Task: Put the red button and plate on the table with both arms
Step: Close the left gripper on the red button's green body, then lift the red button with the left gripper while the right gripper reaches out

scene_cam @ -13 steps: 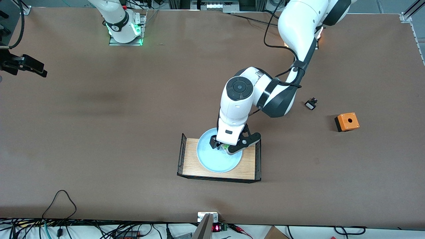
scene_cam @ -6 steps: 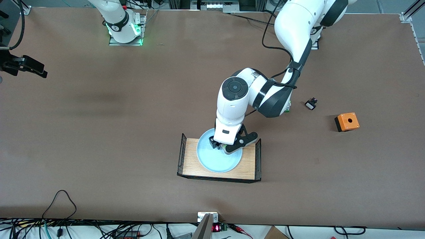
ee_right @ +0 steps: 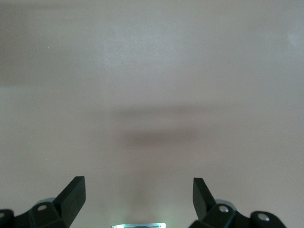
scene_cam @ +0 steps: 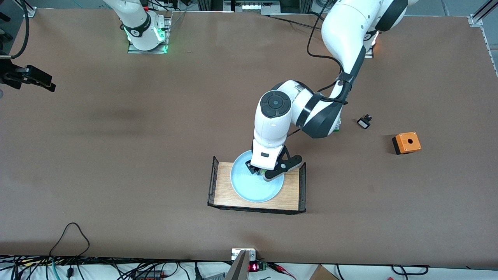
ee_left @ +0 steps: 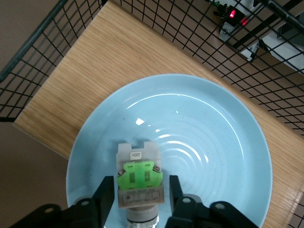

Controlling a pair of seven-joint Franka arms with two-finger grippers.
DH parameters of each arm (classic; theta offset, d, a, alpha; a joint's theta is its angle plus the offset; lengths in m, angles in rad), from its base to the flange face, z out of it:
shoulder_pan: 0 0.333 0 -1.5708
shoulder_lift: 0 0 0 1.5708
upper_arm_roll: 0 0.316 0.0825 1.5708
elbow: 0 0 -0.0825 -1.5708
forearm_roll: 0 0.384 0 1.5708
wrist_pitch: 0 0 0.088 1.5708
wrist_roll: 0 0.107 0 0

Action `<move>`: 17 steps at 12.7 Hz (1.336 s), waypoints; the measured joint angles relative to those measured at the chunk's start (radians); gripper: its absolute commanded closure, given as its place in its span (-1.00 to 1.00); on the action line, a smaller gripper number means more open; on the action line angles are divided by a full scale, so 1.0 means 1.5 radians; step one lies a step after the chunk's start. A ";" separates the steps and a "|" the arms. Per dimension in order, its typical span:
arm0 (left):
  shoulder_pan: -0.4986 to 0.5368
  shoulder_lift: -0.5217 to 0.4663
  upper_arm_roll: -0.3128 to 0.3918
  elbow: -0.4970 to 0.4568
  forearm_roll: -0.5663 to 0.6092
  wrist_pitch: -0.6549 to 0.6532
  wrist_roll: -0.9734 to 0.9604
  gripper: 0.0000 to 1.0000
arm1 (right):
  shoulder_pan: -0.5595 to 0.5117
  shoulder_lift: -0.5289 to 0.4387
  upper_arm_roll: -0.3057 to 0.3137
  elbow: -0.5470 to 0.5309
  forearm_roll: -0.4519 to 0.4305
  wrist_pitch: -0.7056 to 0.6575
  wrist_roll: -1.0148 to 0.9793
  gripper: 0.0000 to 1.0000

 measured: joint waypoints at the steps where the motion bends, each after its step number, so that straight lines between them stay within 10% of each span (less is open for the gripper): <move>1: -0.001 0.001 0.001 0.000 0.000 0.000 0.000 0.40 | 0.000 0.000 0.000 0.000 0.000 0.000 0.000 -1.00; 5: -0.006 0.001 0.008 0.002 0.000 0.000 0.000 0.79 | 0.000 0.003 0.000 0.000 0.000 0.001 0.000 -1.00; 17: -0.006 -0.090 0.015 0.033 0.000 -0.146 -0.017 0.83 | 0.000 0.004 0.000 0.001 0.000 0.002 0.000 -1.00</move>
